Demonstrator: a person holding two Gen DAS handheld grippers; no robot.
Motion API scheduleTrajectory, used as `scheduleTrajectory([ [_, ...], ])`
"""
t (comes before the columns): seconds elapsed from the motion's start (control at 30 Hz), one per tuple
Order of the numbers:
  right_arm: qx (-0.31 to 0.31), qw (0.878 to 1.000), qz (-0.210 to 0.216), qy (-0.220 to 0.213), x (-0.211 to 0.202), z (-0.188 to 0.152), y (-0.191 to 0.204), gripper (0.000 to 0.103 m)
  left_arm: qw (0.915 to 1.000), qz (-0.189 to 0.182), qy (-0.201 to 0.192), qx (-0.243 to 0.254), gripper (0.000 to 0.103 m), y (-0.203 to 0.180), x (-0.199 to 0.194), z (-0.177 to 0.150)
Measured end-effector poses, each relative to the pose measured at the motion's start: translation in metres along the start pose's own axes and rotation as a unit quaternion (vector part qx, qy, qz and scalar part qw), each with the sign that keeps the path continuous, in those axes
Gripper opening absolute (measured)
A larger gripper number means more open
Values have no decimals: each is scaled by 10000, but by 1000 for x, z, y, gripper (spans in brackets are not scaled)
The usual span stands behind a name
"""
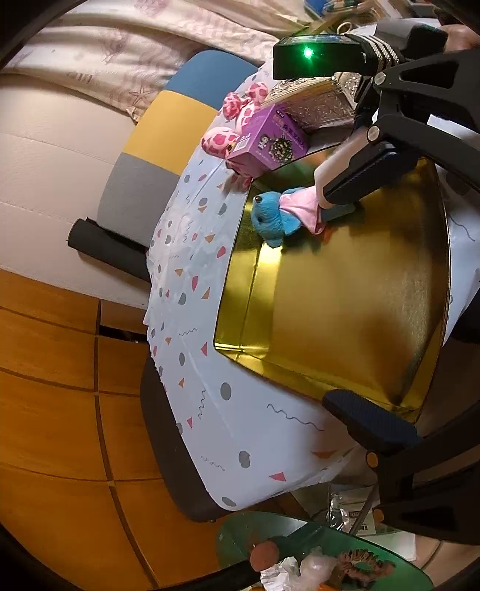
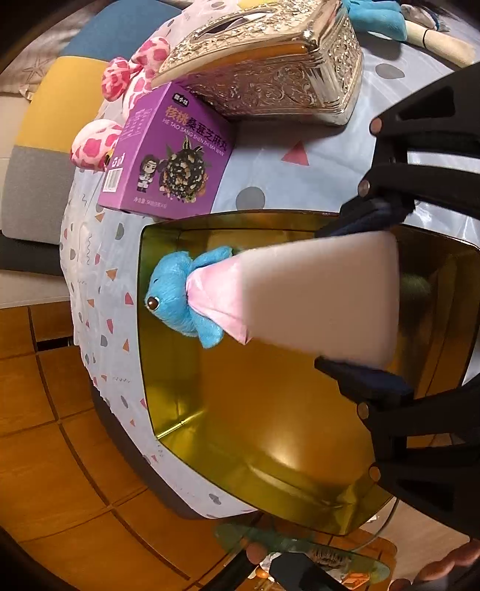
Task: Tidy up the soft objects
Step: 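Lower the white sponge into the gold tray beside the bear, open right tool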
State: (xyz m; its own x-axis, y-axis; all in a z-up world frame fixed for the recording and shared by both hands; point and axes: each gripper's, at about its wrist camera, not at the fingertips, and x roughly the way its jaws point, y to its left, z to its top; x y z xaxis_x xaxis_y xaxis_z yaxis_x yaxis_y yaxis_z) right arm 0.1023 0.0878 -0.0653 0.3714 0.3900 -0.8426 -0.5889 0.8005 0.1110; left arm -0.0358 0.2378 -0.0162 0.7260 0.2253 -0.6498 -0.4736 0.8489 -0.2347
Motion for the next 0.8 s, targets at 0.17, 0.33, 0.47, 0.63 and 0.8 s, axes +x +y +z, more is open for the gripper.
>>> scheduleTrajectory([
  [0.17,54,9999,89,-41,-1,0,-1,69,9999,-34,-3,125,101,-8,-1,-2],
  [0.33,150,9996,162,-199,-10,-3,-2,69,9997,-27,-32,222,101,-13,-5,-3],
  [0.47,206,9987,175,-434,-23,-5,-3,70,9996,-31,-40,279,101,-16,-7,-3],
  [0.63,315,9969,0,-723,-42,-12,-12,70,9992,-66,-67,382,101,-24,-10,-5],
  [0.8,410,9934,-221,-1044,-64,-22,-23,70,9988,-263,-40,399,101,-32,-11,-7],
])
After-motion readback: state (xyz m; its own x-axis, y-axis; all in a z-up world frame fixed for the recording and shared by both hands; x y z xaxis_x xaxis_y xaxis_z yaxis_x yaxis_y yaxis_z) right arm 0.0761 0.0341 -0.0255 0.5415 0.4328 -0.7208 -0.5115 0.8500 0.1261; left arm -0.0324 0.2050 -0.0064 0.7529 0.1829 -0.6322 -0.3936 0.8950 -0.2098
